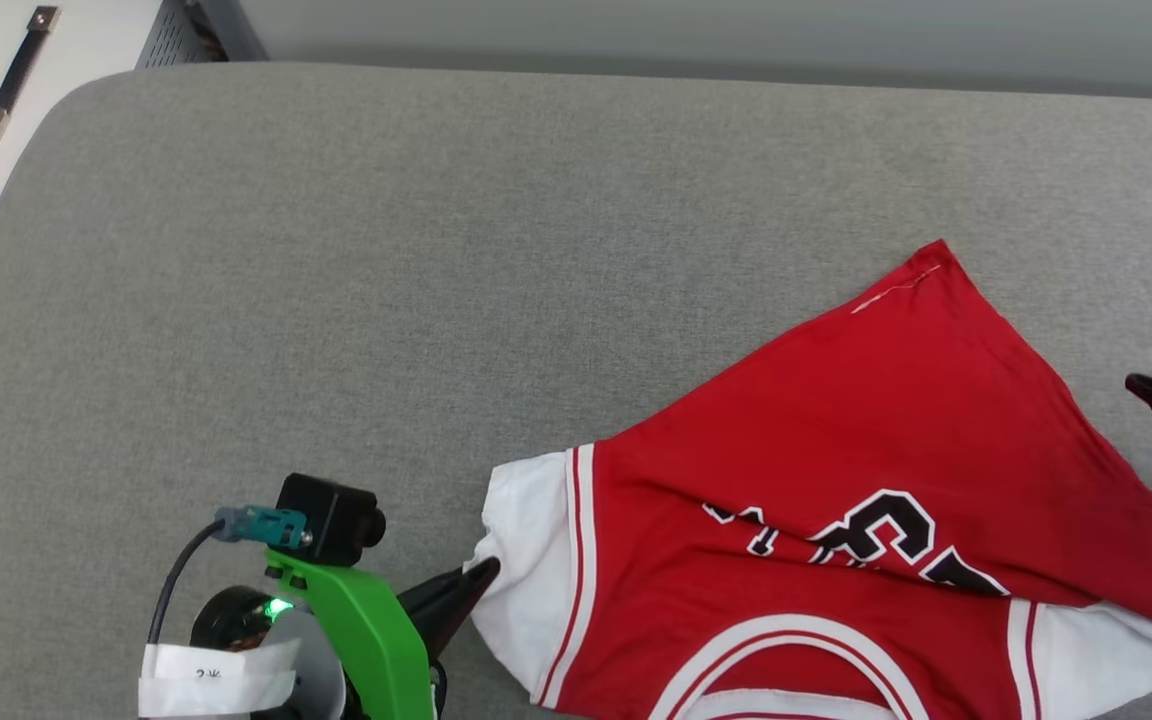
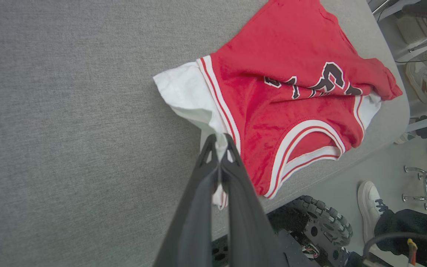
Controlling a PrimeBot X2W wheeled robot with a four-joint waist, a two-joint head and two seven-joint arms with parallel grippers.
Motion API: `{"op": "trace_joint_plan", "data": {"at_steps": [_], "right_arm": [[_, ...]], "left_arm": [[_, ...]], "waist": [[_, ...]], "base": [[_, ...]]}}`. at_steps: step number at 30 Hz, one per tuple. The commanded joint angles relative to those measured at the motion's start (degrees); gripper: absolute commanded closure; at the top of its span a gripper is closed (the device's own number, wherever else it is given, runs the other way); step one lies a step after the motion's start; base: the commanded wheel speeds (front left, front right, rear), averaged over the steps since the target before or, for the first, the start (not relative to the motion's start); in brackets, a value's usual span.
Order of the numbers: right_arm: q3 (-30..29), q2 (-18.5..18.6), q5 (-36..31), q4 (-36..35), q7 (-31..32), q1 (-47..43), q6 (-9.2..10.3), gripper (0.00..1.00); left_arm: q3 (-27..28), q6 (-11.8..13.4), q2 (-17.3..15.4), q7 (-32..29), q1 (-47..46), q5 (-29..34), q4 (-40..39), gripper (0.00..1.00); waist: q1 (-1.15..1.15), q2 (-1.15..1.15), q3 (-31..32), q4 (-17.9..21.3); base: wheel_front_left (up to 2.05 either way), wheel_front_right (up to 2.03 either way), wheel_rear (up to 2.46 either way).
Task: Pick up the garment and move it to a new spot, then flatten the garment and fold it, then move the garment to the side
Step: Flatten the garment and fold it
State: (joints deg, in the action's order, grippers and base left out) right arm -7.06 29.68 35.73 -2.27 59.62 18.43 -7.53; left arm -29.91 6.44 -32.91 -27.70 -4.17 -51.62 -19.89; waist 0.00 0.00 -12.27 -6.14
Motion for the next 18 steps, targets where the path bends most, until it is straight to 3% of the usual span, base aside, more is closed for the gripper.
{"op": "trace_joint_plan", "data": {"at_steps": [1,5,10,18], "right_arm": [[0.9,0.0,0.1,-0.4,1.0,2.1,0.04,0.0],[3.0,-0.6,-0.5,1.2,3.8,8.0,0.04,0.0],[5.5,1.3,-2.6,4.6,5.9,14.1,0.04,0.0],[8.0,2.7,-4.9,10.6,5.8,20.6,0.04,0.0]], "left_arm": [[-0.1,-0.3,0.2,0.2,-1.3,0.8,-0.5,1.0],[-0.3,-0.9,1.0,0.7,-2.6,0.9,-1.9,1.0],[-1.2,-2.0,1.9,1.0,-4.7,1.9,-2.2,1.0],[-2.7,-3.4,3.7,1.8,-7.0,2.8,-1.3,1.0]], "waist": [[0.0,0.0,-3.2,-2.9],[0.0,0.0,-6.4,-5.2],[0.0,0.0,-10.4,-8.4],[0.0,0.0,-13.7,-11.9]], "base": [[0.0,0.0,0.0],[0.0,0.0,0.0],[0.0,0.0,0.0],[0.0,0.0,0.0]]}}
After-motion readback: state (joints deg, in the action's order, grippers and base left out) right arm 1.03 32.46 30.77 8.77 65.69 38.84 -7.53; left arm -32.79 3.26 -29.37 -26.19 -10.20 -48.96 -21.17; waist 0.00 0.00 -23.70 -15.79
